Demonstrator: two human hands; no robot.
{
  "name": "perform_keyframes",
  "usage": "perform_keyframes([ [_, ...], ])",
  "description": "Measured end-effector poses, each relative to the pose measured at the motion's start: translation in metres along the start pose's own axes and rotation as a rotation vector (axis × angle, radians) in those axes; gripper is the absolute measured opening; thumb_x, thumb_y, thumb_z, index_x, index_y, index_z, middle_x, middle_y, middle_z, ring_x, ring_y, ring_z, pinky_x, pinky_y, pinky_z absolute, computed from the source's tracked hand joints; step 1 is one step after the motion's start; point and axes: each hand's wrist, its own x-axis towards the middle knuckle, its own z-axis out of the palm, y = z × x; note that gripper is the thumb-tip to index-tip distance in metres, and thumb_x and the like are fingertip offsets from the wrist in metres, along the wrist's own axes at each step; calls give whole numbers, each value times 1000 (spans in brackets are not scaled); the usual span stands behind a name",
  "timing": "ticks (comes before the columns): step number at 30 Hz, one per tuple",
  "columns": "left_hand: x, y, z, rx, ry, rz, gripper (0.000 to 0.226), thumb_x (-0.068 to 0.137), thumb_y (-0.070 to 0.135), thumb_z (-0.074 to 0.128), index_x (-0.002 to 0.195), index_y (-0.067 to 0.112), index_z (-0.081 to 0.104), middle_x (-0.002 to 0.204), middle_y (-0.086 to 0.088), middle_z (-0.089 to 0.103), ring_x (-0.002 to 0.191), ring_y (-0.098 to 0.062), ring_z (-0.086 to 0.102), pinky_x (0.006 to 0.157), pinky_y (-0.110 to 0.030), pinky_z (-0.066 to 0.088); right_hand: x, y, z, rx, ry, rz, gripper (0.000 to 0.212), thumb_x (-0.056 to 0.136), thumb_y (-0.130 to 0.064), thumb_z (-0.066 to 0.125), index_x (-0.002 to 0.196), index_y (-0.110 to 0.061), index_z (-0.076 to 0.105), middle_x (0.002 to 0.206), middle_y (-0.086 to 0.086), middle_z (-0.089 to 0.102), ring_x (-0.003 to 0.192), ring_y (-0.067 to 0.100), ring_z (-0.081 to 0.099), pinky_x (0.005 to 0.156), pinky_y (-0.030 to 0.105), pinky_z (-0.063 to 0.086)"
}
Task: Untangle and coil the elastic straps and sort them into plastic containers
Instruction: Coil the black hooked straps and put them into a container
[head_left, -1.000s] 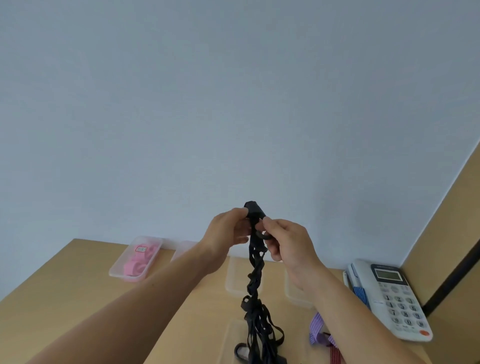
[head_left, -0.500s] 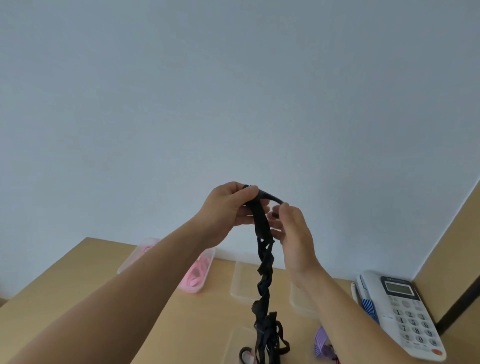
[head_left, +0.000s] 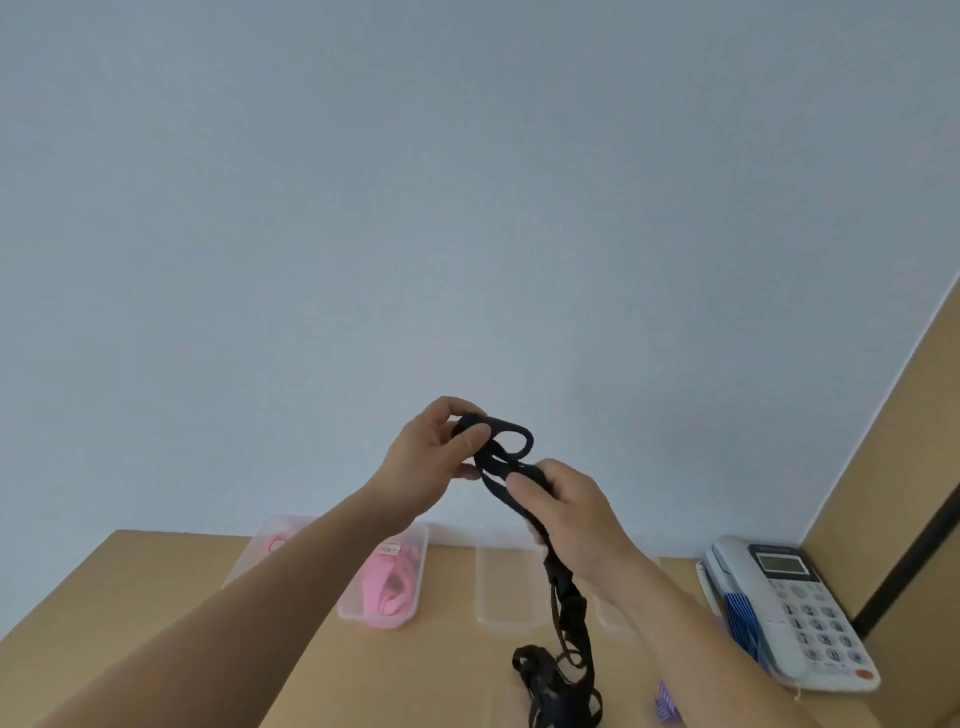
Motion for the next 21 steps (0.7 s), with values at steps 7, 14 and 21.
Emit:
perform_keyframes([
  [7, -7, -15, -16, 328, -182, -33, 3, 98, 25, 56, 100, 23, 57, 90, 1, 74, 65, -18, 69, 57, -32, 43, 10, -12, -15, -137, -10, -41, 39, 70, -51, 76, 90, -21, 61, 66, -6, 63, 50, 8, 53, 49, 22, 44],
  [14, -3, 0, -18, 157, -312, -75, 15, 92, 16, 58, 100, 6, 52, 76, -8, 68, 64, -24, 63, 57, -32, 50, 18, -17, -23, -116, 90, -130, 26, 79, -43, 75, 85, -20, 65, 55, -13, 57, 44, 4, 47, 45, 16, 37],
  [21, 11, 13, -7, -40, -67, -58, 5, 95, 5, 53, 96, 3, 49, 80, -18, 69, 66, -27, 67, 61, -35, 54, 10, -3, -16, -91, 59, -53, 46, 70, -52, 75, 97, -19, 58, 71, -12, 61, 63, 4, 59, 64, 22, 48],
])
